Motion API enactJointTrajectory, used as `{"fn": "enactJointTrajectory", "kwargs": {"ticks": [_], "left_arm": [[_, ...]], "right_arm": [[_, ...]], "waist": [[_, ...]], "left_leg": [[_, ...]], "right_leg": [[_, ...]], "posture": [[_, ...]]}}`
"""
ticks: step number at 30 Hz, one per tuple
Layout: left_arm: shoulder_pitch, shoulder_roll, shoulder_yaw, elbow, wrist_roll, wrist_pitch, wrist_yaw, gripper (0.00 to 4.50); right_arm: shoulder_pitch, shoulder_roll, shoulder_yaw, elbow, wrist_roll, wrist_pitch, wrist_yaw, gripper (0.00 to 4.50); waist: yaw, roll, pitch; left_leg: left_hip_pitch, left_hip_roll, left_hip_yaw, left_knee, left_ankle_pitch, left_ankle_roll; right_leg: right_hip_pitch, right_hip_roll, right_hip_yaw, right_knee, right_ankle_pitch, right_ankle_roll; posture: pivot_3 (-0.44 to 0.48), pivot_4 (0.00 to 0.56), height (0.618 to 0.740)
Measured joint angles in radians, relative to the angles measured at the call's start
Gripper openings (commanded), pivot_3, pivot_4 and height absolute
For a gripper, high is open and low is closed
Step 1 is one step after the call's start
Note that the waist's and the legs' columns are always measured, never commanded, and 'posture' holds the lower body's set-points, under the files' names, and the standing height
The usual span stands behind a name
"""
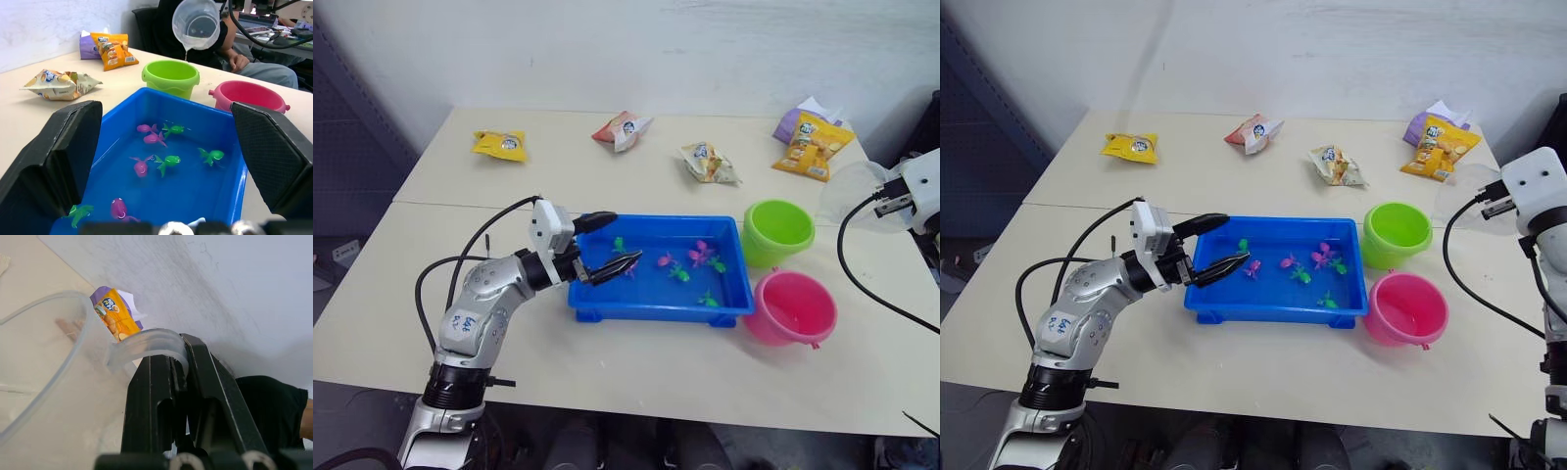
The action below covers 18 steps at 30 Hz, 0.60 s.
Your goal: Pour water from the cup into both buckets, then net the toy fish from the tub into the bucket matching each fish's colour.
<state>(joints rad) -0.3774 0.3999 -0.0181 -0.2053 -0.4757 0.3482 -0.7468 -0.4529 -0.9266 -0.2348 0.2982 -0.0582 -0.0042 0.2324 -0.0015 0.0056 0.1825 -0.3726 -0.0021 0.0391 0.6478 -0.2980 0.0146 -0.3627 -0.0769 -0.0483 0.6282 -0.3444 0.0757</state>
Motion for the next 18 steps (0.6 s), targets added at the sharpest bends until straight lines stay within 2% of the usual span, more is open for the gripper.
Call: {"fn": "enactJointTrajectory", "kwargs": {"ticks": [18], "left_arm": [[-0.003,-0.018,-0.016,-0.023,0.008,0.001,0.015,4.50]], "right_arm": [[-0.087,0.039,0.101,0.093,-0.180,-0.194,-0.092,0.03]], "waist": [[-0.001,0.000,0.000]], "left_leg": [[0.000,0.000,0.000,0.000,0.001,-0.001]], "right_leg": [[0.000,0.000,0.000,0.000,0.000,0.000]], "posture": [[0.000,0.150,0.740]]}}
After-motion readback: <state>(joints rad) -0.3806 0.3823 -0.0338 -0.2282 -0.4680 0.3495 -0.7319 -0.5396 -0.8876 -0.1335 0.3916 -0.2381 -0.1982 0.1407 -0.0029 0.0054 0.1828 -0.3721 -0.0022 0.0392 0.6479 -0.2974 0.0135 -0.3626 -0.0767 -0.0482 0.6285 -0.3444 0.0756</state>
